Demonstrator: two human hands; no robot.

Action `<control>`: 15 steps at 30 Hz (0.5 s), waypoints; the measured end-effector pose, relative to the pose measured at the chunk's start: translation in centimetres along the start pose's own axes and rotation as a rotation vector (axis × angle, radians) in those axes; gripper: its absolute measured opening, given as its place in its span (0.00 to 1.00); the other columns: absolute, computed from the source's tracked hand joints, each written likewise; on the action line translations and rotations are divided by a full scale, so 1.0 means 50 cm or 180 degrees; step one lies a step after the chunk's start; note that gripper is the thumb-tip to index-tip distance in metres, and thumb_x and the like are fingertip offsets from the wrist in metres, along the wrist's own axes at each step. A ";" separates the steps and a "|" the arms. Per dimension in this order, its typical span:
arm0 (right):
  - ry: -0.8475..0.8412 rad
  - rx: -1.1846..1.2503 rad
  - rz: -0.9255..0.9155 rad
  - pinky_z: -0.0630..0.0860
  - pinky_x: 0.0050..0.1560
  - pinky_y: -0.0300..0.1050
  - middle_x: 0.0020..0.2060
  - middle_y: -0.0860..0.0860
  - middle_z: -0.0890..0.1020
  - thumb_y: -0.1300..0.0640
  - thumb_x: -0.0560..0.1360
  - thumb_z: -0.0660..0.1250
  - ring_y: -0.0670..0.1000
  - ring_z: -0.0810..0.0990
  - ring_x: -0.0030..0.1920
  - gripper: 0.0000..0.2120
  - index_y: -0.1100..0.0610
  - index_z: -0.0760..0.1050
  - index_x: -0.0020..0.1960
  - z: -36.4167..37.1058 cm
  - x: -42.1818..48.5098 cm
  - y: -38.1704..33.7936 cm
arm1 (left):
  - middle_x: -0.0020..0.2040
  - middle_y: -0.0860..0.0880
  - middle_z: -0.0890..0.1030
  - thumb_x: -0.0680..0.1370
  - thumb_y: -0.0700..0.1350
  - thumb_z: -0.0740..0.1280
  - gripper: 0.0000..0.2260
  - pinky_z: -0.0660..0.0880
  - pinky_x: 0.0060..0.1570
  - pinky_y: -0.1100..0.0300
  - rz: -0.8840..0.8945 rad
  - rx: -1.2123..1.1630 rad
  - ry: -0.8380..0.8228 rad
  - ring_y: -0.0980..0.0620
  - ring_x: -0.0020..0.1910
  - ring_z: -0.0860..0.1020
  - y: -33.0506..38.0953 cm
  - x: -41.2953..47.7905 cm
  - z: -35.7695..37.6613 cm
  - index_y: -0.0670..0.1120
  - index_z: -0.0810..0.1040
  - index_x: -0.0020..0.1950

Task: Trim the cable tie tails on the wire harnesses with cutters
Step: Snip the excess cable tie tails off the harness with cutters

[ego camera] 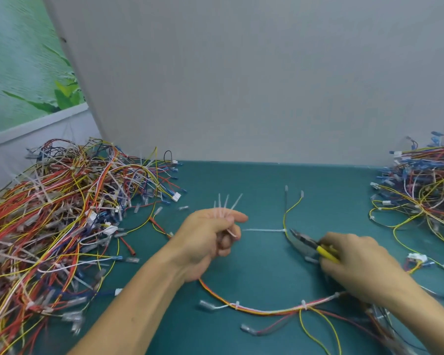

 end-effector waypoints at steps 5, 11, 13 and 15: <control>-0.0513 0.0600 -0.0237 0.76 0.42 0.46 0.39 0.49 0.79 0.48 0.70 0.64 0.52 0.77 0.44 0.04 0.42 0.74 0.45 0.010 -0.007 -0.034 | 0.29 0.44 0.77 0.79 0.31 0.55 0.09 0.81 0.36 0.50 -0.0732 -0.0129 -0.0201 0.48 0.25 0.76 -0.055 0.016 0.059 0.38 0.74 0.49; -0.0097 0.0797 -0.0272 0.75 0.46 0.48 0.40 0.47 0.78 0.49 0.71 0.67 0.55 0.76 0.47 0.07 0.44 0.72 0.48 -0.005 0.016 -0.076 | 0.24 0.50 0.61 0.76 0.34 0.56 0.08 0.78 0.30 0.54 -0.0876 -0.0101 0.0054 0.51 0.22 0.67 -0.081 0.027 0.074 0.40 0.74 0.45; -0.0016 0.0905 -0.0349 0.75 0.45 0.48 0.38 0.46 0.76 0.51 0.71 0.66 0.56 0.76 0.48 0.06 0.44 0.71 0.46 -0.001 0.017 -0.094 | 0.23 0.53 0.60 0.75 0.37 0.62 0.04 0.68 0.23 0.64 -0.0839 0.0277 0.0023 0.54 0.20 0.59 -0.085 0.023 0.079 0.42 0.76 0.44; 0.0029 0.0968 -0.0299 0.75 0.46 0.49 0.41 0.47 0.79 0.53 0.71 0.65 0.57 0.76 0.49 0.08 0.44 0.74 0.50 0.003 0.017 -0.094 | 0.21 0.54 0.61 0.74 0.39 0.67 0.01 0.63 0.22 0.66 -0.0770 0.0955 -0.0162 0.55 0.19 0.58 -0.091 0.020 0.086 0.44 0.77 0.43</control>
Point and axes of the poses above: each hand's wrist, its own x-axis towards the middle knuckle, its own z-axis out of the palm, y = z × x, the point moved 10 cm from there along x, towards the middle knuckle
